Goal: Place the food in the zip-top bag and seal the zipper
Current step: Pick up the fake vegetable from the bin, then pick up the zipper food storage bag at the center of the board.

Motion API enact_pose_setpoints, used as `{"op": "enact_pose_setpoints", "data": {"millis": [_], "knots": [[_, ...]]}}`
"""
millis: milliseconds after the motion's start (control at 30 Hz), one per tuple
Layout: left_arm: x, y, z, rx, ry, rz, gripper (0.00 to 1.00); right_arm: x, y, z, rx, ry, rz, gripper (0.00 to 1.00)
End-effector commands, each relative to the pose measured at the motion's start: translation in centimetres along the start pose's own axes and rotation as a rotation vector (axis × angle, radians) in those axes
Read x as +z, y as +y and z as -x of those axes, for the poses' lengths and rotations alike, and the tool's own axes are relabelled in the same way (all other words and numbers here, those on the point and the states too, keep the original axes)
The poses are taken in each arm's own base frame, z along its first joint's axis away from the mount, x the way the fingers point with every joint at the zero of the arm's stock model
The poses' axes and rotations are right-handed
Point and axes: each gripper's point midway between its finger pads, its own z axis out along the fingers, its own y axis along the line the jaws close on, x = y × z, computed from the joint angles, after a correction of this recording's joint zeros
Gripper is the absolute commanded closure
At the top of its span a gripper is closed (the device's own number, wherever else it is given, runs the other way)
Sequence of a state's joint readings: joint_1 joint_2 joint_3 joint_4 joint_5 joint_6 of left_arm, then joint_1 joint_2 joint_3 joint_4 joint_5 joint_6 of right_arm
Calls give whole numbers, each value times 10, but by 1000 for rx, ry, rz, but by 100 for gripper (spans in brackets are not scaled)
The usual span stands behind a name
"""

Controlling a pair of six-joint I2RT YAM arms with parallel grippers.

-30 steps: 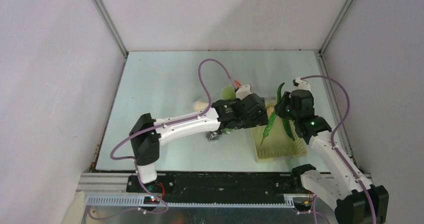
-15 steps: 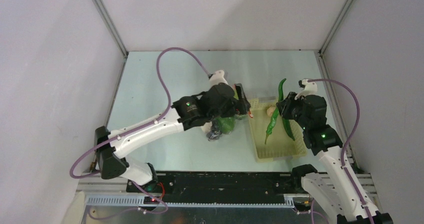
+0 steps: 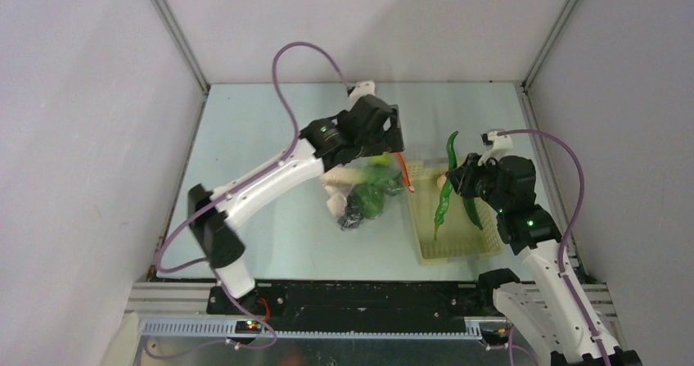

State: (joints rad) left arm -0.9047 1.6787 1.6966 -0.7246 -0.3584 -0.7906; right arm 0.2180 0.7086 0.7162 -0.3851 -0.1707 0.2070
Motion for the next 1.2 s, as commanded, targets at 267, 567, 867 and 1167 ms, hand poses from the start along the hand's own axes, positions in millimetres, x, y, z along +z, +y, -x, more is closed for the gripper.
{"op": "enact_pose_setpoints", "data": {"millis": [267,567,867,1167], "knots": [[75,6,-15,180,138,232,1,0,-10,3,-2,-24,-51,100],[113,14,-17,155,142,248,3,3,-12,-4,6,-7,-54,100],[139,1,-26,149,164,183,7,4,-15,-7,12,-2,-68,100],[148,22,-33,182,167,283,17,3,-22,-6,10,-19,-106,100]]}}
